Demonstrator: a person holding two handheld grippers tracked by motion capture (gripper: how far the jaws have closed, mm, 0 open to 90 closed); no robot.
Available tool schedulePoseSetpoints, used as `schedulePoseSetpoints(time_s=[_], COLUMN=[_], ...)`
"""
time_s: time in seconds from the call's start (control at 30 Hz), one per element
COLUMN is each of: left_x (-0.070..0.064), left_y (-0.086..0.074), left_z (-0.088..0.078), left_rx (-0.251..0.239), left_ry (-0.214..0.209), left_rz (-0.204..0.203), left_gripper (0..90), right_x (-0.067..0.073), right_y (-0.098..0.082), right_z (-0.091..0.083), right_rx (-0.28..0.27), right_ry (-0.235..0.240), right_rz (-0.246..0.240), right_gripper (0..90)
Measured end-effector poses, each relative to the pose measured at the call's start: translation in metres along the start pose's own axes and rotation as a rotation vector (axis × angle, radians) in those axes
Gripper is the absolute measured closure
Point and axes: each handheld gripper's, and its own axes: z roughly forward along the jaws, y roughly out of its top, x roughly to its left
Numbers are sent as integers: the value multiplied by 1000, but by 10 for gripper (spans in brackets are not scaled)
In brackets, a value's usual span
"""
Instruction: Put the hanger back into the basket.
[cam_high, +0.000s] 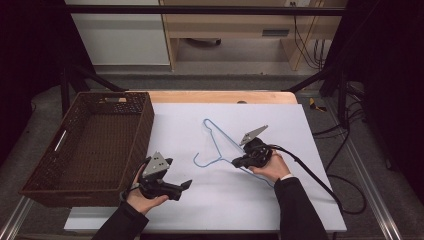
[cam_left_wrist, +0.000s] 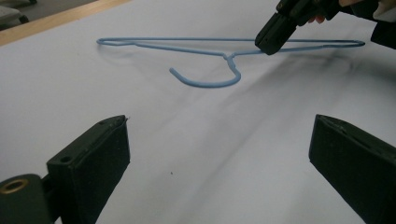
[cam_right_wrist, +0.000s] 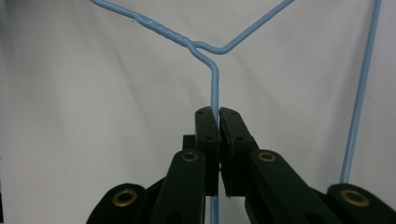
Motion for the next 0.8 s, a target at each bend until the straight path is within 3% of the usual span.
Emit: schedulePoseSetpoints(time_s=[0.27,0.43,0.63,0.8], left_x=[-4,-6,-11,-14], left_y=[-4,4,10,12], left_z=[22,39,57,71], left_rx=[8,-24,-43,-41], left_ry=[-28,-45,-49,-29], left_rz=[-31,-61,-63,-54], left_gripper=[78,118,141,169], right_x=[2,3,3,3], right_y=[0,0,-2,-3], right_z=[-6,-12,-15,-14], right_rx=[-24,-41,-55,-62], right_ry=[7,3,5,11], right_rz=[7,9,15,22], right_gripper=[876,876,876,876])
